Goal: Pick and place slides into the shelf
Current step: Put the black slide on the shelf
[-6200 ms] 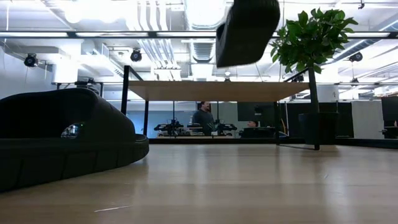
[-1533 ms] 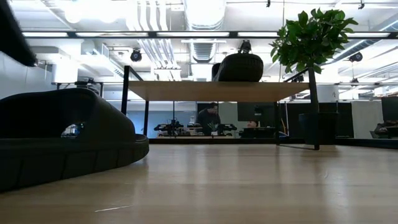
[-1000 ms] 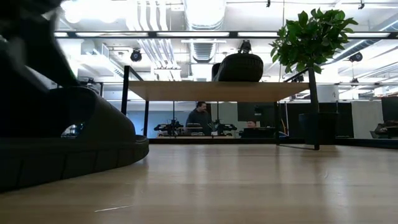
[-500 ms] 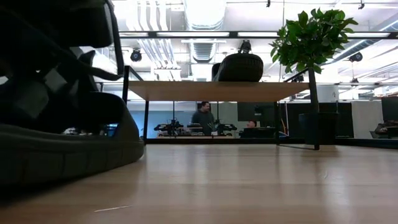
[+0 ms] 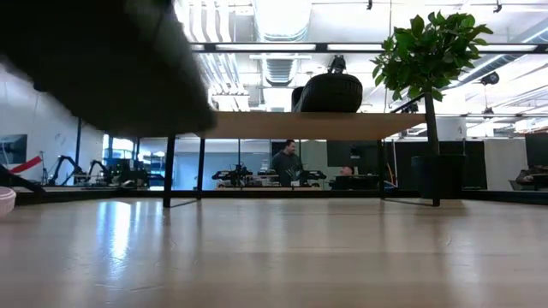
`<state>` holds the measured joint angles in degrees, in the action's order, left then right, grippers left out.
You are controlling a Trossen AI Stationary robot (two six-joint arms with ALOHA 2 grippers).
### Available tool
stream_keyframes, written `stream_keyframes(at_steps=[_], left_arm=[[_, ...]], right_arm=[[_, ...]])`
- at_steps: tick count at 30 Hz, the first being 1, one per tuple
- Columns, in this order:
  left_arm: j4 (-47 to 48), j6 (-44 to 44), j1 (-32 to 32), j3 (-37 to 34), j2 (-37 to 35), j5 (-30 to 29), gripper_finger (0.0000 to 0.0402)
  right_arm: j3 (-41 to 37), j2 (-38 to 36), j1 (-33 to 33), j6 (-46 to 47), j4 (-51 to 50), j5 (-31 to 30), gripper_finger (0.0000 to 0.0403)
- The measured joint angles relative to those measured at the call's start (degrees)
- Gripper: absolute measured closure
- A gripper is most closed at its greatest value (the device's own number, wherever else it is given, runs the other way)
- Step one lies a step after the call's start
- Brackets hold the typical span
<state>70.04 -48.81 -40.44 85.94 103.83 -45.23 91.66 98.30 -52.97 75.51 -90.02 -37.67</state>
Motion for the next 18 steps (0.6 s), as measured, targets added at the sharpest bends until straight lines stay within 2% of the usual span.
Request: stream_keyframes(at_steps=[4,8,12,18], left_arm=[[-0.01,4.19,2.27,2.96,-5.46,-4.72,0.0399],[-0.03,12.59,7.7,6.43,-8.26,-10.48,0.04],[-0.85,22.17,15.4,9.07,-8.96,-12.16,0.04],[-4.26,33.75,26.8,9.3,-8.9,-13.86,0.04]], right_arm=[[0.0,-0.24,0.0,2.87,0.02,-4.63,0.0204],[0.0,-1.08,0.0,7.32,0.01,-11.23,0.0204],[0.0,-2.29,0.49,10.44,0.01,-15.8,0.0204],[0.0,-3.95,2.85,13.0,0.03,-21.02,0.0204]])
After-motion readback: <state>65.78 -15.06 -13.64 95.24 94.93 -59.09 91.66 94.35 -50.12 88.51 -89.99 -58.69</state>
